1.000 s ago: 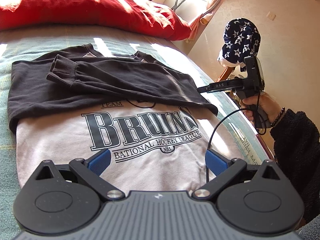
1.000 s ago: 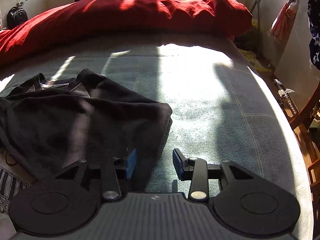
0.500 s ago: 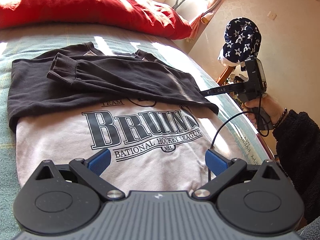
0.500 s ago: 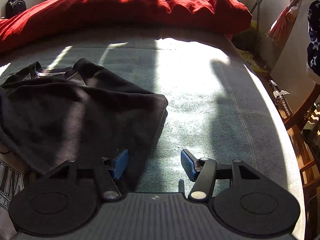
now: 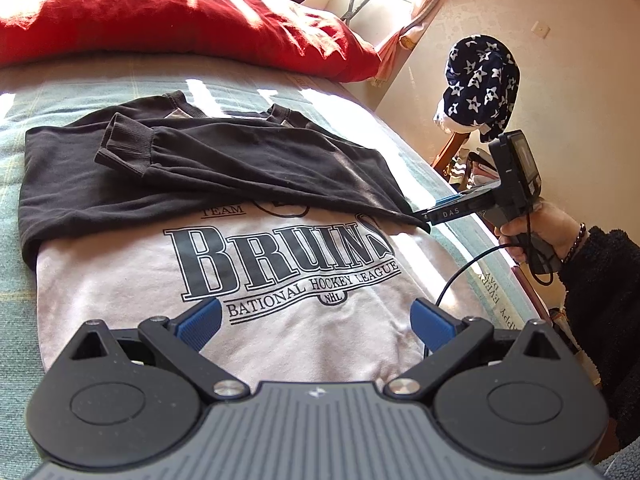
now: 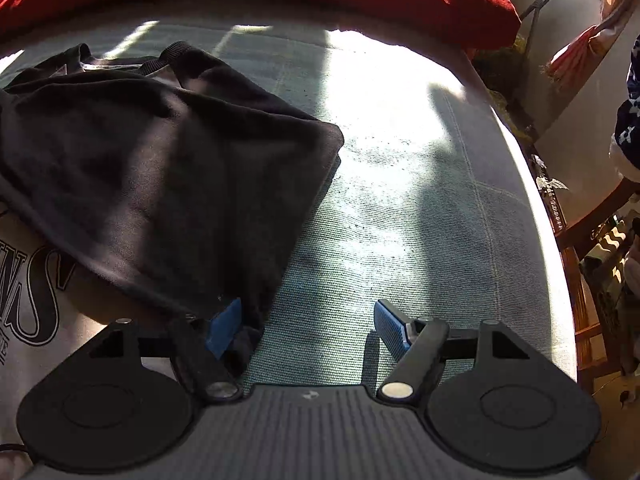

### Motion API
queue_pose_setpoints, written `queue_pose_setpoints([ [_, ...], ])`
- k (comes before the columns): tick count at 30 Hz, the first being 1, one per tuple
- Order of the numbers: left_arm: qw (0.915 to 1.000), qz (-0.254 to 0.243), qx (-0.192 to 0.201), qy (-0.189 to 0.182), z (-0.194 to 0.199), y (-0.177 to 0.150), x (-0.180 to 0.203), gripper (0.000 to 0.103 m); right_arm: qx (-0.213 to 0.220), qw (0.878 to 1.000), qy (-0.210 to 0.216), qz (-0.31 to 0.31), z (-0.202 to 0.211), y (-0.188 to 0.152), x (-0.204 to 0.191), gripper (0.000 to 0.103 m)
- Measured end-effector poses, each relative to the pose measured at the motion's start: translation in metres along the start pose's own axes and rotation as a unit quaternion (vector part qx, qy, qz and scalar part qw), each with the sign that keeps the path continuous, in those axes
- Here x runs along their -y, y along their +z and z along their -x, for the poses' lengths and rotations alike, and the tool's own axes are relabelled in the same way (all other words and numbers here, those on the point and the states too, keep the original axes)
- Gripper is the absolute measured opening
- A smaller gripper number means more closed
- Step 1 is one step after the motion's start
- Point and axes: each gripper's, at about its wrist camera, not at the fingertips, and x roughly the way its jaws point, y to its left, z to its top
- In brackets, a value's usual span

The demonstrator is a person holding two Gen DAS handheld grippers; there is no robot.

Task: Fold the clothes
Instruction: 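Move both open grippers toward the sweatshirt hem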

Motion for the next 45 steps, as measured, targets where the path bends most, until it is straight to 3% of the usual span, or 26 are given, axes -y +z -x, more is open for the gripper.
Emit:
queue_pose_setpoints([
  [3, 1.0, -0.001, 0.003, -0.003, 0.003, 0.0, 0.001, 0.1, 0.001, 0.999, -0.028, -0.031, 0.013, -0.006, 0.017, 0.078],
  [7, 1.0, -0.002, 0.003, -0.001, 0.003, 0.0, 0.002, 0.1, 0.035, 0.997, 0.033, -0.064, 0.037, -0.005, 0.02, 0.078],
  [11, 1.0, -0.005, 0.001, 0.003, 0.003, 0.0, 0.004, 0.1, 0.035, 0.996, 0.073, -0.038, 0.035, 0.003, -0.009, 0.078],
  [13, 1.0, -0.005, 0.001, 0.003, 0.004, 0.0, 0.004, 0.1, 0.007, 0.998, 0.058, -0.009, 0.023, 0.001, -0.023, 0.078],
  [16, 1.0, -0.005, 0.007, 0.001, 0.009, -0.001, 0.004, 0.1, -0.006, 1.0, 0.002, 0.006, 0.023, -0.009, -0.026, 0.078],
  [19, 0.9999, -0.004, 0.014, -0.001, 0.015, -0.001, 0.004, 0.1, 0.036, 0.998, 0.043, -0.022, 0.055, -0.016, -0.023, 0.079],
  [21, 0.9998, -0.004, 0.018, -0.001, 0.019, -0.001, 0.005, 0.1, 0.053, 0.991, 0.113, -0.048, 0.073, -0.02, -0.025, 0.081],
  [23, 0.9997, -0.004, 0.022, -0.004, 0.023, -0.001, 0.006, 0.1, 0.05, 0.98, 0.18, -0.065, 0.079, -0.025, -0.034, 0.081],
  [25, 0.9997, -0.006, 0.024, -0.004, 0.026, -0.002, 0.008, 0.1, 0.031, 0.972, 0.22, -0.074, 0.071, -0.032, -0.045, 0.081],
  [27, 0.9997, -0.008, 0.025, -0.003, 0.028, -0.003, 0.009, 0.1, 0.005, 0.972, 0.219, -0.081, 0.058, -0.043, -0.054, 0.081],
  [29, 0.9996, -0.009, 0.026, -0.004, 0.031, -0.004, 0.009, 0.1, -0.018, 0.979, 0.186, -0.087, 0.047, -0.055, -0.053, 0.081],
  [33, 0.9995, -0.009, 0.031, -0.006, 0.035, -0.004, 0.007, 0.1, 0.003, 0.984, 0.143, -0.109, 0.068, -0.07, -0.043, 0.081],
  [35, 0.9994, -0.006, 0.034, -0.004, 0.038, -0.004, 0.006, 0.1, 0.022, 0.987, 0.132, -0.089, 0.086, -0.071, -0.052, 0.082],
  [41, 0.9992, -0.009, 0.038, 0.003, 0.048, -0.01, 0.009, 0.1, 0.035, 0.971, 0.231, -0.059, 0.105, -0.08, -0.1, 0.085],
  [45, 0.9992, -0.004, 0.029, 0.027, 0.049, -0.02, 0.018, 0.1, 0.024, 0.975, 0.221, -0.03, 0.114, -0.119, -0.131, 0.085],
])
